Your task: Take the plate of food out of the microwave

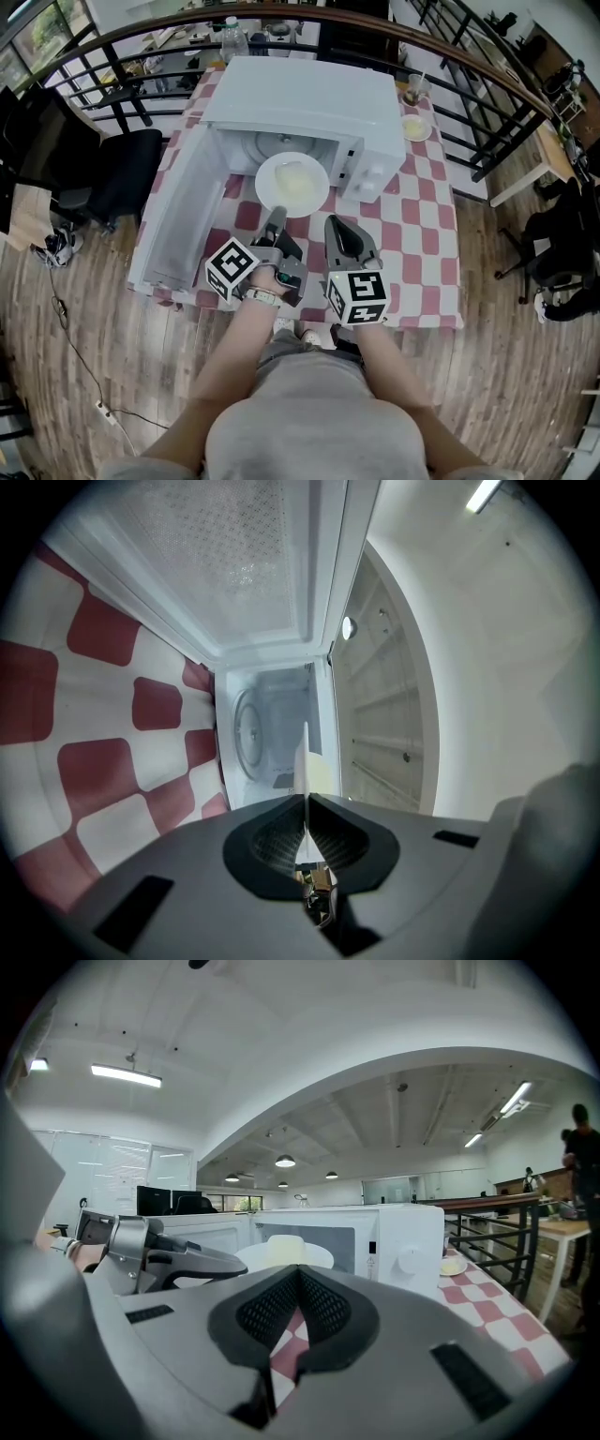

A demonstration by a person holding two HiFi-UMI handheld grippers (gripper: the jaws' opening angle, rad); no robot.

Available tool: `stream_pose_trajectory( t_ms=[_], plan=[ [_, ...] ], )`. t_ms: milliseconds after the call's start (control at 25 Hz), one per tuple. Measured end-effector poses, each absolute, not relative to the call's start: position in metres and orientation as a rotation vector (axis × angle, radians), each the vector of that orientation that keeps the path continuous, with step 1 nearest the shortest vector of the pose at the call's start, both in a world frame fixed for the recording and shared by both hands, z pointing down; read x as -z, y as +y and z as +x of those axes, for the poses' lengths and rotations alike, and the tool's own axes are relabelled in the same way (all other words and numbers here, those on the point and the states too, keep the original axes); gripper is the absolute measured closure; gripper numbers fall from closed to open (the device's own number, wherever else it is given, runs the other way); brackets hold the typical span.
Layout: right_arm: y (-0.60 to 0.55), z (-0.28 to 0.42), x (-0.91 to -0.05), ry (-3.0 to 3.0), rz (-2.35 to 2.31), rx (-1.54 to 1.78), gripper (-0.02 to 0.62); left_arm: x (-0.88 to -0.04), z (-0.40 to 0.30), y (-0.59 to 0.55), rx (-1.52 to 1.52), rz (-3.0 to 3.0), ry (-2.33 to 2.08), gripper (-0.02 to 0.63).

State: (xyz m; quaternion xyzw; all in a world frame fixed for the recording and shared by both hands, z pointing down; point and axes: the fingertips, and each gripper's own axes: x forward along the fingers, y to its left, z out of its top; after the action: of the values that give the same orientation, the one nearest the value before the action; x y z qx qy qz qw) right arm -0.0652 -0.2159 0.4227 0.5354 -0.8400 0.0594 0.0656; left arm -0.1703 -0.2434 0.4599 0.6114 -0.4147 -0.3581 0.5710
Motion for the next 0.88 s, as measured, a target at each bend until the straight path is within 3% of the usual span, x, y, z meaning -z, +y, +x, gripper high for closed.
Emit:
stream_pose_trajectory(
  t_ms=[880],
  plan=[
    [-0.221,-0.077,-0.415,-2.557,1.577,-0.116,0.571,-0.434,-0.166,-0.236,0.915,1.527,-0.924,0.591]
  ],
)
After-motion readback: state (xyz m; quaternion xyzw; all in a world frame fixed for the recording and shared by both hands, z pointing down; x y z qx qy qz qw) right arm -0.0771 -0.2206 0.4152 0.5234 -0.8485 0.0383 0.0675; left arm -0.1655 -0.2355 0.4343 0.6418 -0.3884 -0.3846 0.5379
